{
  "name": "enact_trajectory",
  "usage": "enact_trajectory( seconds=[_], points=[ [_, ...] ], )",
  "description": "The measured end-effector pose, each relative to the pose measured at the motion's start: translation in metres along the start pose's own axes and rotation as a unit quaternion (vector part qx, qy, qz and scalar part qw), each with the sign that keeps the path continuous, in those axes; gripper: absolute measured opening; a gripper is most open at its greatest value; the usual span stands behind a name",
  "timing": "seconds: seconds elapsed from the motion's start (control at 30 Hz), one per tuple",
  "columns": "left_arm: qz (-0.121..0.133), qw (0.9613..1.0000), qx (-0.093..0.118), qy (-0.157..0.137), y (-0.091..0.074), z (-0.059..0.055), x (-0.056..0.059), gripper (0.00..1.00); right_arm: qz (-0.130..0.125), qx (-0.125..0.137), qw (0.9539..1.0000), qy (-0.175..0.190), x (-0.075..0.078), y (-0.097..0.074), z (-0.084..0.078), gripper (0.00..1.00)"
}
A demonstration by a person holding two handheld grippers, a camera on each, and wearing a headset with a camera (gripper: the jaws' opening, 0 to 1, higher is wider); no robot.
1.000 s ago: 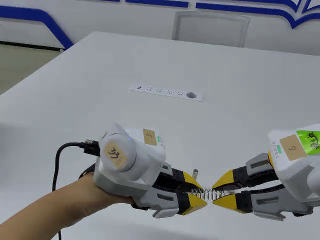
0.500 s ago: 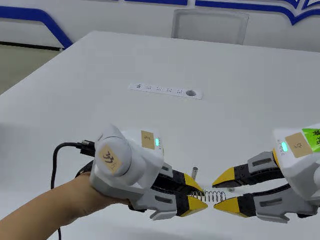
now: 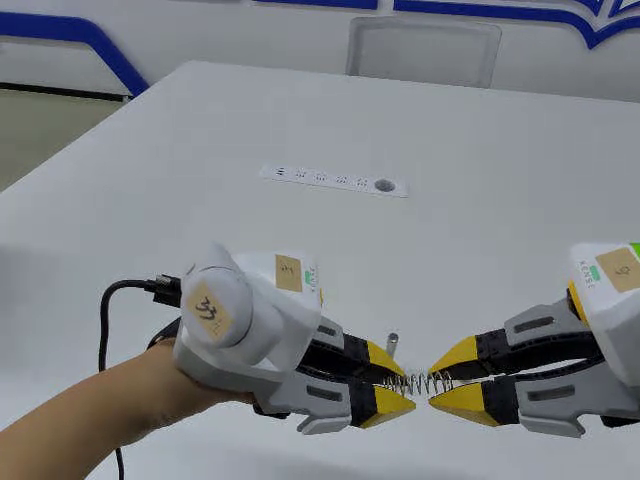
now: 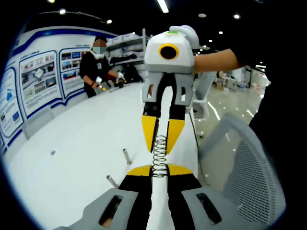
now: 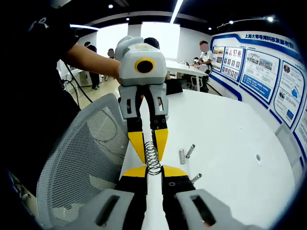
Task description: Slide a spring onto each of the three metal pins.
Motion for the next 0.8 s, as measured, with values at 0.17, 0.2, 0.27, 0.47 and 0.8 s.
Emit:
enact_trajectory(
  seconds=[0.17, 0.2, 0.27, 0.47, 0.8],
  points=[
    [-0.002, 1.0000, 0.000, 0.000, 0.000, 0.000, 0.000, 0.10, 0.001, 0.005, 1.0000, 0.005, 0.000, 0.000, 0.001, 0.11],
    [-0.005, 1.0000, 0.002, -0.001, -0.001, 0.001, 0.001, 0.10, 0.004, 0.010, 0.9999, 0.008, -0.001, -0.001, 0.002, 0.11],
    [-0.002, 1.0000, 0.005, 0.002, -0.001, 0.002, 0.000, 0.10, 0.001, 0.016, 0.9998, 0.010, 0.000, -0.002, 0.004, 0.11],
    [-0.004, 0.9999, 0.010, -0.005, -0.002, 0.003, 0.000, 0.10, 0.002, 0.035, 0.9992, 0.019, 0.000, -0.004, 0.010, 0.12],
    [-0.008, 0.9998, 0.016, -0.010, 0.000, 0.006, 0.001, 0.10, 0.005, 0.084, 0.9955, 0.043, 0.001, -0.008, 0.027, 0.12]
  ],
)
Point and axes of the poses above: the centre of the closed fingertips' face, and the gripper's own axes: y roughly forward along the fingers, x roughly to its right, z roughly out of its top, the point moved 4 cm from there along -y, roughly backward along the fingers, and after that the axes turned 6 degrees about -y, right-handed, at the moved point
